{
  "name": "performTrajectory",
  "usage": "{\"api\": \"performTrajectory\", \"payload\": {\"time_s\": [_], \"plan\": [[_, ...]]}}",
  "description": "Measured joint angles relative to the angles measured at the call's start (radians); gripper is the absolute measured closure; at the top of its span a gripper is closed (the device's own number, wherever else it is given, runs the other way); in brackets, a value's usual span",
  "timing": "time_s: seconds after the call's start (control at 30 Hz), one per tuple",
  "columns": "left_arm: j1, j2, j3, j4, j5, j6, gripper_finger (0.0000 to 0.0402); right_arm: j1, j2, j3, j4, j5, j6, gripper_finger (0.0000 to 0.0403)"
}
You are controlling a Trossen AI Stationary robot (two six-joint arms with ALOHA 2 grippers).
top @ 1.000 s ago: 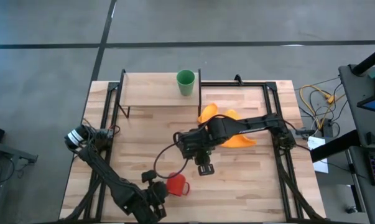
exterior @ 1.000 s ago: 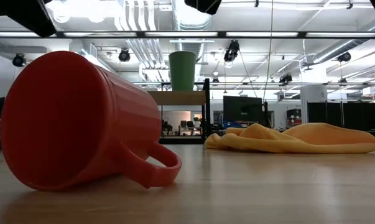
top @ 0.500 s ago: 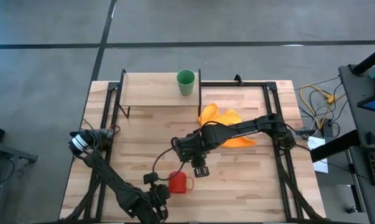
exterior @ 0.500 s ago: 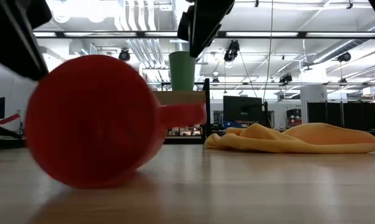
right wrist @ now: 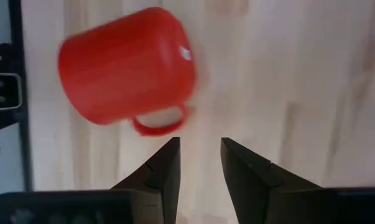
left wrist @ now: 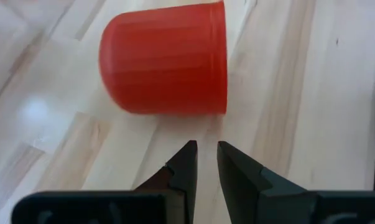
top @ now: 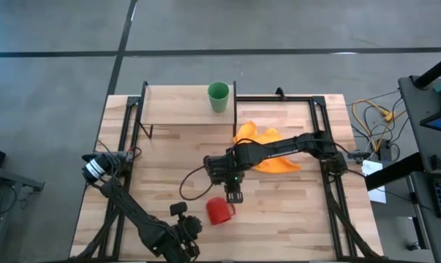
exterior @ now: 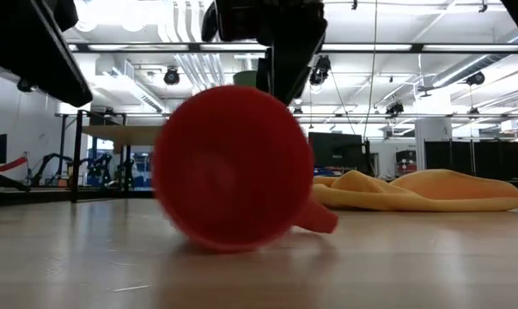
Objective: Stack small to large cups/mugs on shelf
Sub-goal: Put the red mug on the shelf
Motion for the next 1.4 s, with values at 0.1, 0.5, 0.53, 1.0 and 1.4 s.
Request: {"api": "performTrajectory", "payload": {"time_s": [0.1, 0.5, 0.53, 1.0, 1.4], "plan": [[0.004, 0.000, -0.004, -0.006, -0.033, 0.000, 0.0353, 0.008, 0.000, -0.028, 0.032, -0.009, 0.021, 0.0294], [0.079, 0.000, -0.017, -0.020, -0.042, 0.008, 0.0353, 0.041, 0.000, -0.076, 0.066, -0.055, 0.113, 0.0294], [0.081, 0.000, -0.016, -0.019, -0.042, 0.008, 0.0353, 0.045, 0.000, -0.076, 0.067, -0.057, 0.119, 0.0294], [0.088, 0.000, -0.012, 0.012, -0.065, 0.034, 0.0353, 0.092, 0.006, -0.128, 0.175, -0.126, 0.191, 0.0294], [0.106, 0.000, -0.030, 0.034, -0.078, 0.033, 0.0353, 0.093, 0.008, -0.156, 0.250, -0.114, 0.227, 0.0294]]}}
